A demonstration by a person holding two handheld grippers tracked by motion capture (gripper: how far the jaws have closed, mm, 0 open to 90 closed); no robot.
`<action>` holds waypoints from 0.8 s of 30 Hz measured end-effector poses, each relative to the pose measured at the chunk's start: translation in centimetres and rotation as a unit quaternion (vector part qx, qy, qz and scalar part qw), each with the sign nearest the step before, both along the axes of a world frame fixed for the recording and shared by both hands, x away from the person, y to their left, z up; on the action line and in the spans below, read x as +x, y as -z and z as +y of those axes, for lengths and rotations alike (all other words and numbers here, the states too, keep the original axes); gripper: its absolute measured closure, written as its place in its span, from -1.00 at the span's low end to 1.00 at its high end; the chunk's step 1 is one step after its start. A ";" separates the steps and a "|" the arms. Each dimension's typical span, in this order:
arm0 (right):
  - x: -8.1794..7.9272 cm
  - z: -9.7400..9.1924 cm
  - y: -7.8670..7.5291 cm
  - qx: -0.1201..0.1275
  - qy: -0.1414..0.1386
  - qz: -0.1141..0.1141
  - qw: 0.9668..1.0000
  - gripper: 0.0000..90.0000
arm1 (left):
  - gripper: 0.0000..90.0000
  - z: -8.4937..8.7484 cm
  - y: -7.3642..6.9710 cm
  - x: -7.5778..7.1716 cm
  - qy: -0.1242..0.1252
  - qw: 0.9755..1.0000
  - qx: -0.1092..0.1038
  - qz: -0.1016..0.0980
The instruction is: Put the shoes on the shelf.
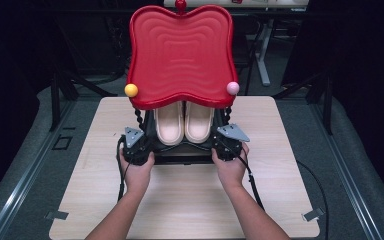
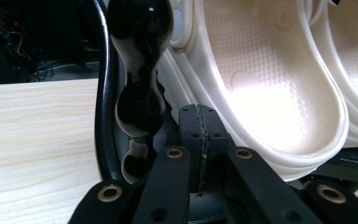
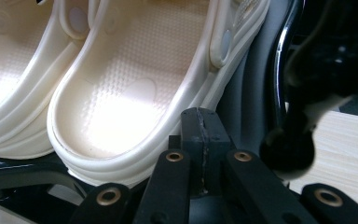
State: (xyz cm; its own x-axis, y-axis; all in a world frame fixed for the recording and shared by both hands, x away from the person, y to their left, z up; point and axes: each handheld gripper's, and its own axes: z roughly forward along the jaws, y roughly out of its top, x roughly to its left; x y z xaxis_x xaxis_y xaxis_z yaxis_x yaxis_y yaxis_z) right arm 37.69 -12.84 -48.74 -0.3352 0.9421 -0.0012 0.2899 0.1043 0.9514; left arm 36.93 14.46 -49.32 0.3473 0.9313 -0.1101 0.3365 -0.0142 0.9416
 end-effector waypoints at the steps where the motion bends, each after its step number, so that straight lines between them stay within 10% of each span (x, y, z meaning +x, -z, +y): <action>1: 0.0 0.1 0.0 -0.003 0.001 -0.003 1.000 0.99 | 1.00 0.0 0.0 0.0 0.001 1.000 0.000 -0.001; 24: -0.6 -0.6 -0.2 -0.014 -0.003 -0.007 1.000 0.98 | 0.98 0.8 -0.4 -1.1 0.006 1.000 0.000 -0.007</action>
State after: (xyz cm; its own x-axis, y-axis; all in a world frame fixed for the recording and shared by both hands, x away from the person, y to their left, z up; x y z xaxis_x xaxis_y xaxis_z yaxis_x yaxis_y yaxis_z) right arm 37.11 -13.40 -48.54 -0.3413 0.9394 -0.0322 0.2767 0.1331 0.9517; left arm 35.82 15.30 -48.92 0.3606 0.9267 -0.1052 0.3229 -0.0182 0.9462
